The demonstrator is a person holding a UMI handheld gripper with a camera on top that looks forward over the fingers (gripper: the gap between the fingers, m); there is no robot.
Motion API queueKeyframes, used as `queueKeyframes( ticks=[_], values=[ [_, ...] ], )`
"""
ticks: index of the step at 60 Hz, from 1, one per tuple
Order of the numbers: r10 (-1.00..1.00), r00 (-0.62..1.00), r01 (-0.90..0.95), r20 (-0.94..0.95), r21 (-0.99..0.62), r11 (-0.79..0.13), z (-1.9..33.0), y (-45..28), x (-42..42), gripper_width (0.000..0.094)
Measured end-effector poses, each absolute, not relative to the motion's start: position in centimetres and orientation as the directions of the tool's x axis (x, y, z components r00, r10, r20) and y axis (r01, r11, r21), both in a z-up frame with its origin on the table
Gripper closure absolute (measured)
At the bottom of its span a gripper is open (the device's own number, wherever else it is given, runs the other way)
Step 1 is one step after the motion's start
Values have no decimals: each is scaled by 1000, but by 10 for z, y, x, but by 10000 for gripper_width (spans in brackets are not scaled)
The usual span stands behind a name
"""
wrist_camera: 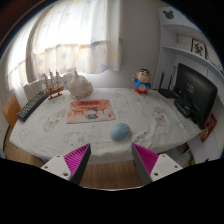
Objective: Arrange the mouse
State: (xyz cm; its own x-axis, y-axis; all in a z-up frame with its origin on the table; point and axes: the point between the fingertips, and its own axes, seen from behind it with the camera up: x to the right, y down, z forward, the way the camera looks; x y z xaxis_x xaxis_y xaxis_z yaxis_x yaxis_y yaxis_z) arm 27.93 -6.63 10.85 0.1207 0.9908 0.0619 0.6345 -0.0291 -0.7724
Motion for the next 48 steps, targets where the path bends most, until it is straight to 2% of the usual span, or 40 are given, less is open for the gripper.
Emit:
queueKeyframes(
  ticks=[9,33,48],
  values=[
    [990,133,613,46,-789,-46,87,-53,261,87],
    [991,133,613,18,-787,-68,2,-30,186,85],
    [990,137,603,22,-795,-66,-11,-18,143,81]
  ],
)
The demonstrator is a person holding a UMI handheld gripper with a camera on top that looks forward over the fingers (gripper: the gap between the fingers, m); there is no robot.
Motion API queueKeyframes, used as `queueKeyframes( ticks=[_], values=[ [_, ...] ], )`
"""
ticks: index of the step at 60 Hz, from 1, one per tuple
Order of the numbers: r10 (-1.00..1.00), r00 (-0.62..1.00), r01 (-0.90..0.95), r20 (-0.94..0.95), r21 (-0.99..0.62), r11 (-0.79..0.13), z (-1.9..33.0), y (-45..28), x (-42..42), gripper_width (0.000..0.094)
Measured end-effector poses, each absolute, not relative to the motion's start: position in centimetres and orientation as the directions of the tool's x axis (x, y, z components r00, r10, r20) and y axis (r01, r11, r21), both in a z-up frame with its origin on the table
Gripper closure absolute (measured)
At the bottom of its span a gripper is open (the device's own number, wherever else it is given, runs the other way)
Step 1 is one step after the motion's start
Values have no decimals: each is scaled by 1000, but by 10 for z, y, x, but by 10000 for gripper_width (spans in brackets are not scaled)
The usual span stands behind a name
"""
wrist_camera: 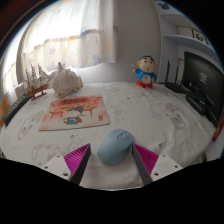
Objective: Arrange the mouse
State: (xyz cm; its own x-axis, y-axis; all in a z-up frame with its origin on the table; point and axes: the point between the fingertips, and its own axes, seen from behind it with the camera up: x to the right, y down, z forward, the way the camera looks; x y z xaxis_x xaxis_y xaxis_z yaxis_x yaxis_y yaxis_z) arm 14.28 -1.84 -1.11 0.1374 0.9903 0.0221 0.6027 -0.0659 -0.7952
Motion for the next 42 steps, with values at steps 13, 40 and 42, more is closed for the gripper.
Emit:
queueKeyframes(
  ticks=[13,40,42],
  values=[
    [993,119,606,8,-793,-66,-13,-20,114,79],
    [998,57,605,17,-796,-21,-15,-26,87,452],
    [998,51,607,33,-795,-5,-14,-25,88,461]
  ],
)
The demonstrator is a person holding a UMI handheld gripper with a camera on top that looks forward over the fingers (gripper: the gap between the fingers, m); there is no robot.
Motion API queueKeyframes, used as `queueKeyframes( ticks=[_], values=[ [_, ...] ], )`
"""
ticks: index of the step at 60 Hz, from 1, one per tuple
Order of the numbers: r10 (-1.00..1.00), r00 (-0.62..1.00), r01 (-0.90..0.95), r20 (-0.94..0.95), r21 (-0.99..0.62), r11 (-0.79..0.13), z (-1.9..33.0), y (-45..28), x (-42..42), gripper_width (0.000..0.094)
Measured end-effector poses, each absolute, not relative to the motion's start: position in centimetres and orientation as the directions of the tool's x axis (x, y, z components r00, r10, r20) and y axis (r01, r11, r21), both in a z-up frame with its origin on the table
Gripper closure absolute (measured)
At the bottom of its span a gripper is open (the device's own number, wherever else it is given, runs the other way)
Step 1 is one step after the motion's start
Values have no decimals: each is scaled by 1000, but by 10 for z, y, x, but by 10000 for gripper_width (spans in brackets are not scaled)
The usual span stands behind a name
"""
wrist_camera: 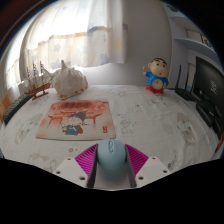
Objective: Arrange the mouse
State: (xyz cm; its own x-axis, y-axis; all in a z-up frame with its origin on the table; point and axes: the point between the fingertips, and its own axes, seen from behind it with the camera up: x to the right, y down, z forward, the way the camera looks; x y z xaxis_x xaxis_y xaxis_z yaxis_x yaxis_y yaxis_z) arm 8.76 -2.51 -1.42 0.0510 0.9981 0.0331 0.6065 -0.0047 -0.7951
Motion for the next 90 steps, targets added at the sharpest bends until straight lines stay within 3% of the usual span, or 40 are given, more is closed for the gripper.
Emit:
queueKeyframes(
  ticks=[10,19,26,32,47,54,55,57,58,59,61,64,77,90],
  values=[
    [998,22,589,64,-807,39,21,-30,76,517],
    [1000,6,535,12,-845,7,80,-59,34,528],
    [999,-4,505,-33,-863,-26,95,-89,-10,528],
    [998,-6,519,-55,-854,-44,79,-115,-40,530],
    [1000,0,616,-26,-787,-20,-8,-131,-63,524],
    [1000,-1,623,-17,-782,-13,-12,-130,-63,412],
    [1000,2,632,-15,-775,-13,-13,-129,-62,369],
    [1000,6,645,-12,-764,-13,-11,-127,-59,197],
    [1000,11,650,-8,-760,-13,-8,-126,-57,86],
    [1000,15,655,-3,-756,-12,-4,-123,-54,80],
    [999,37,657,5,-753,-20,8,-117,-48,121],
    [998,63,659,4,-751,-38,31,-110,-33,81],
    [996,74,697,-54,-711,-90,137,-101,89,82],
    [998,60,721,-5,-691,-47,185,-79,188,83]
  ],
)
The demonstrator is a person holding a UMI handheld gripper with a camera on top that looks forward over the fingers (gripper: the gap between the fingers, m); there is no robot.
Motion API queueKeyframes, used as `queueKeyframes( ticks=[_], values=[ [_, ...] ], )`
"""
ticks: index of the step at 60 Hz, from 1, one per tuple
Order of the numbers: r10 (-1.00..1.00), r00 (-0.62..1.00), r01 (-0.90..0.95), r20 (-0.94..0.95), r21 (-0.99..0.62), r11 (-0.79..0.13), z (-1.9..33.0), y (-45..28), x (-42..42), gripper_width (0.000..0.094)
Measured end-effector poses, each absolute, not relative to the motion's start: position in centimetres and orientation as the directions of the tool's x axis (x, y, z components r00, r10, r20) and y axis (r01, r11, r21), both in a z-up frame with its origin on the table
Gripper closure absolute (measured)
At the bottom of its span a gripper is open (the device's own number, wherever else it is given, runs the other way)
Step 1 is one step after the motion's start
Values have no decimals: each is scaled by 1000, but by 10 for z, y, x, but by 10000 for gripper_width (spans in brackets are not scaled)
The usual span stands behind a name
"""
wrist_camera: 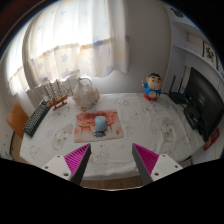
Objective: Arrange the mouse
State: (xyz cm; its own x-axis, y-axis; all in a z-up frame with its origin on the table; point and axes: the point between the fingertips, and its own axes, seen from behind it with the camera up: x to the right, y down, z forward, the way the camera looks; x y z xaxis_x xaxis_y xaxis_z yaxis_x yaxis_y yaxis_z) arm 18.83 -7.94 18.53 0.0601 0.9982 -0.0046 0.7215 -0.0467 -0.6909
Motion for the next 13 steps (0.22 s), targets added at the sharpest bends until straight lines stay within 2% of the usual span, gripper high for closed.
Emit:
queueKeyframes(
  ticks=[13],
  values=[
    [999,36,734,-31,-678,-47,187,-72,214,80]
  ],
)
